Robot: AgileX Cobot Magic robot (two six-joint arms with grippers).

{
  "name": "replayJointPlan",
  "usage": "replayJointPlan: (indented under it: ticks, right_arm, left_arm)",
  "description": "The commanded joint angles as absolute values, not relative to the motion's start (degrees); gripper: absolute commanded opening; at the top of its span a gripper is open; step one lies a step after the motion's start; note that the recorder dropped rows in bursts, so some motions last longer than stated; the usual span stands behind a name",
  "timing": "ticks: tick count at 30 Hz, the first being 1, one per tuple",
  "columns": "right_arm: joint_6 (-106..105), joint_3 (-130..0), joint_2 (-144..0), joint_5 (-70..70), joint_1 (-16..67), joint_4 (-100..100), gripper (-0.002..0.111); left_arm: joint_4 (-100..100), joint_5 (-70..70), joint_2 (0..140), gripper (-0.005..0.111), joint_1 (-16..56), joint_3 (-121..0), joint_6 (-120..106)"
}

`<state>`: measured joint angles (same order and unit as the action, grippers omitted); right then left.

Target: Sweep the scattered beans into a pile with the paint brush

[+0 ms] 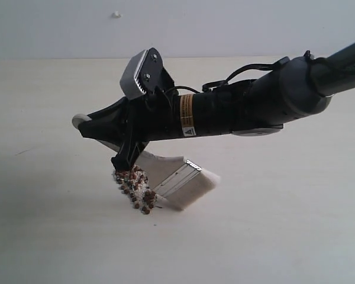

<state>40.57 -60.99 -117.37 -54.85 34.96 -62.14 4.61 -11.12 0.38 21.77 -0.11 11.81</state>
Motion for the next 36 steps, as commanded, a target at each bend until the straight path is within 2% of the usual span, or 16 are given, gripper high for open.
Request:
replayJointPlan:
  ticks: [1, 12, 18, 26, 36]
  right_arm:
    - [35.87, -60.99, -118.91, -59.25, 35.03, -58.36, 0.000]
    - [32.66, -60.99, -118.53, -66.18, 35.03, -53.94, 0.000]
    - [34.41, -60.99, -114.87, -62.40, 35.03, -56.18, 0.000]
    - [40.98, -60.99, -106.50, -46.18, 35.03, -62.02, 0.000]
    - [44.25, -60.99, -100.73, -8.58, 34.90, -58.42, 0.000]
  left_arm:
    - [4.28, -10.98, 0.22, 0.000, 21.63, 0.00, 11.71]
    - [4.28, -10.98, 0.22, 0.000, 21.63, 0.00, 11.71]
    - [4.28, -10.98, 0.22, 0.000, 21.63, 0.00, 11.71]
    - [4.28, -10.98, 0.22, 0.000, 21.63, 0.00, 11.71]
    - [4.28, -10.98, 0.22, 0.000, 21.63, 0.00, 11.71]
